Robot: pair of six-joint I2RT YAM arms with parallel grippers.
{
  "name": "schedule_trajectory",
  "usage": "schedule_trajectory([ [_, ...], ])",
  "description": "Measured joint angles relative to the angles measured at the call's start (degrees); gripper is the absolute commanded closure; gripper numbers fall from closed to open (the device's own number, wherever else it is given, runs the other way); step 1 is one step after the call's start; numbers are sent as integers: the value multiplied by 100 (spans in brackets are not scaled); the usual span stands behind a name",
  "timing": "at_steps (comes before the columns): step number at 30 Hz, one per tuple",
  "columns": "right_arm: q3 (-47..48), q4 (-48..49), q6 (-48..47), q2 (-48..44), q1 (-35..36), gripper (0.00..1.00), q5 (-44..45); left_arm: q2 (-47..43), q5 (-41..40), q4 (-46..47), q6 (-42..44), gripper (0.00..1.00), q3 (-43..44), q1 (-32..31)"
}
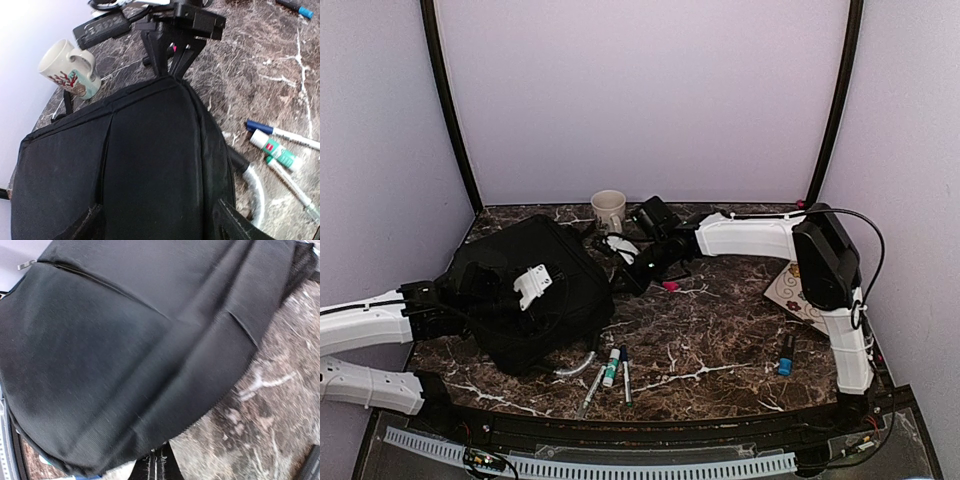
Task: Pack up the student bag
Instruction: Hold the student bag at the center of the board, then zip the student bag into the largest pocket of the bag.
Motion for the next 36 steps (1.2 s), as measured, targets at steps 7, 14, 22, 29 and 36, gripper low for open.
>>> schedule_trajectory([
  [7, 214, -184, 57, 94, 166, 100, -114, 1102, 614, 776, -221, 24, 223, 0],
  [14, 214, -216, 57, 94, 168, 100, -125, 2153, 636, 1078, -302, 69, 616, -2],
  [22, 317, -264, 35, 260, -22, 100, -205, 2269, 662, 1147, -138, 99, 645, 0],
  [29, 1207, -354, 39, 1095, -214, 100, -197, 1971, 968, 1207, -116, 100, 409, 42],
  [36, 1823, -437, 107, 1506, -260, 100, -208, 1919, 1075, 1215, -127, 100, 352, 72],
])
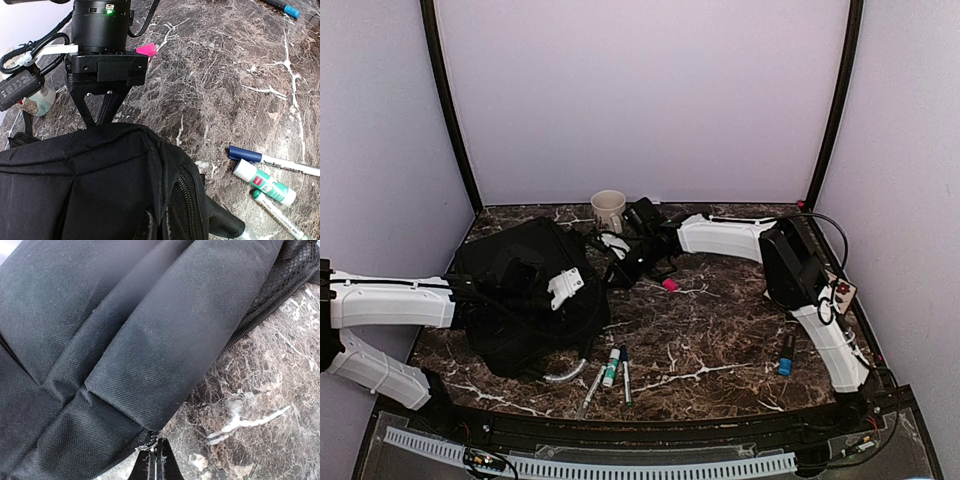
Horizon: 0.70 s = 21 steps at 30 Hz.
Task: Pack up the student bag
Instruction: Zip the student bag into the largest pocket of the bag, then pick up the pen from the corner of the board.
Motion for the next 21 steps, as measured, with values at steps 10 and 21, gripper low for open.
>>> schedule_trajectory([
  [10, -286, 127, 61, -144, -166, 66, 273, 70, -2, 70, -94, 85, -7, 0],
  [21, -2275, 129, -450, -2809, -728, 60, 837, 37, -81, -105, -52, 37, 673, -22],
])
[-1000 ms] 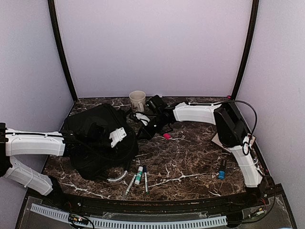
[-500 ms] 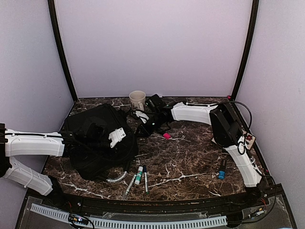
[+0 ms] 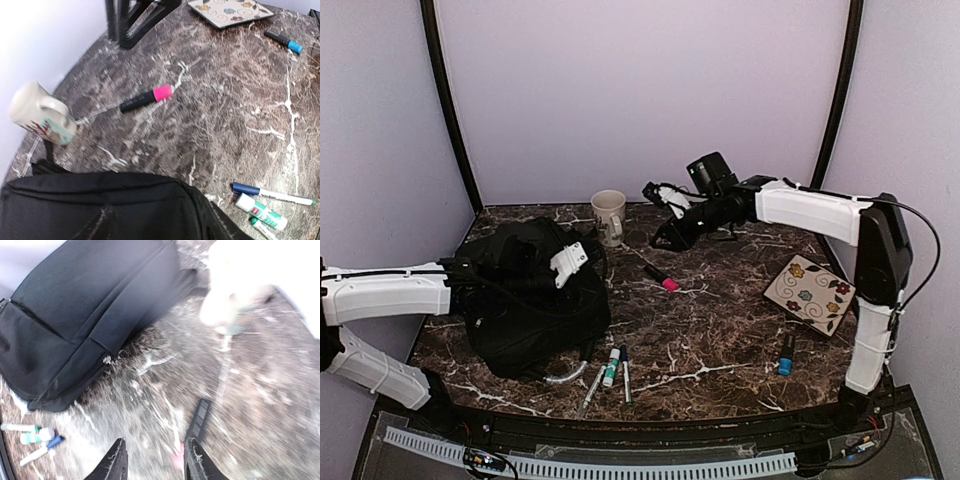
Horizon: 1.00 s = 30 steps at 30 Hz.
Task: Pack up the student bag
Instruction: Pick up the pen from the corner of the board.
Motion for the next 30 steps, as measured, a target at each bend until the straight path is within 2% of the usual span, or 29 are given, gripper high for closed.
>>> schedule_trajectory([
  [4, -697, 26, -249, -997, -157, 58, 348, -188, -116, -232, 4, 35, 387, 0],
  [6, -1012, 4, -385, -1300, -208, 57, 564, -227, -280, -332, 20, 30, 527, 0],
  [13, -1987, -511, -920, -1912, -310, 54, 1263, -284, -1394, -911, 39, 21, 619, 61],
  [17, -2787, -852, -1318, -2527, -374, 55, 1453, -686, -1991, -861, 26, 19, 289, 142],
  [24, -3969, -1851, -2667, -3976, -625, 51, 1390, -1532, -2608, -503, 24, 17, -514, 179],
  [30, -4437, -2693, -3877, -4070, -660, 46, 1711, -1541, -2669, -382, 17, 18, -566, 177],
])
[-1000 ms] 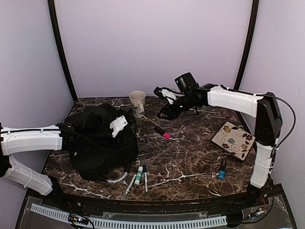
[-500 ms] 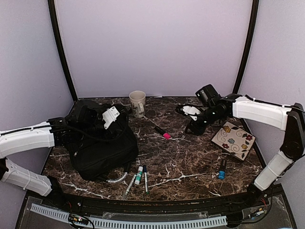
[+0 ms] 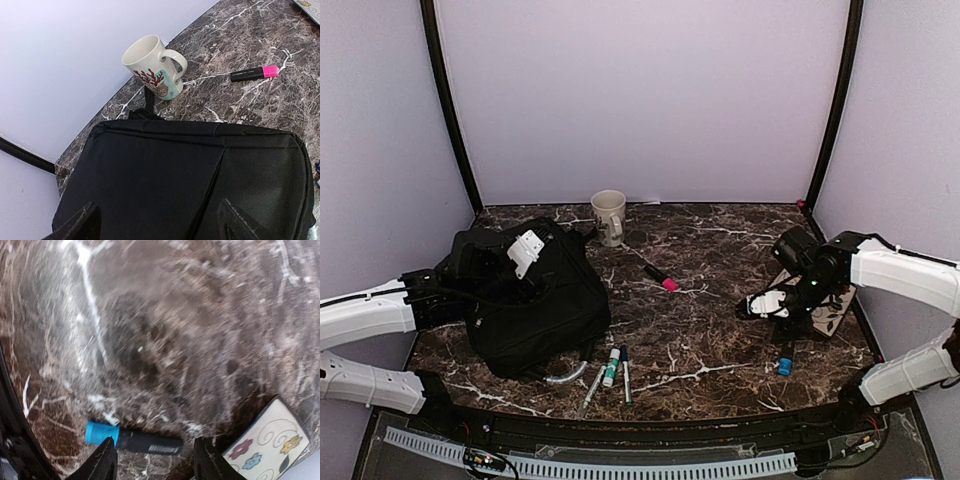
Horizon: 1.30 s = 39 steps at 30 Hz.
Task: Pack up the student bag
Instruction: Pick up the pen from the corner of the board.
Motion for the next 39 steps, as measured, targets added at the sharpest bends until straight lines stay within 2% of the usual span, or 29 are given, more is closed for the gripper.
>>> schedule_trajectory([
  [5, -393, -479, -796, -11, 0, 42, 393, 208, 22, -4, -17, 18, 2, 2],
  [10, -861, -313, -1351, -275, 0, 34, 922, 275, 50, -4, -15, 19, 2, 0],
  [16, -1213, 271, -1727, -345, -20, 34, 1300, 284, 52, -4, -15, 19, 0, 0],
  [27, -1233, 885, -1788, 254, -22, 37, 1209, 391, 61, -4, -11, 19, 0, 0],
  [32, -1235, 955, -1738, 341, -20, 44, 1117, 444, 76, -2, -11, 20, 0, 0],
  [39, -901, 866, -1349, 957, -20, 65, 881, 522, 105, -4, -7, 20, 2, 0],
])
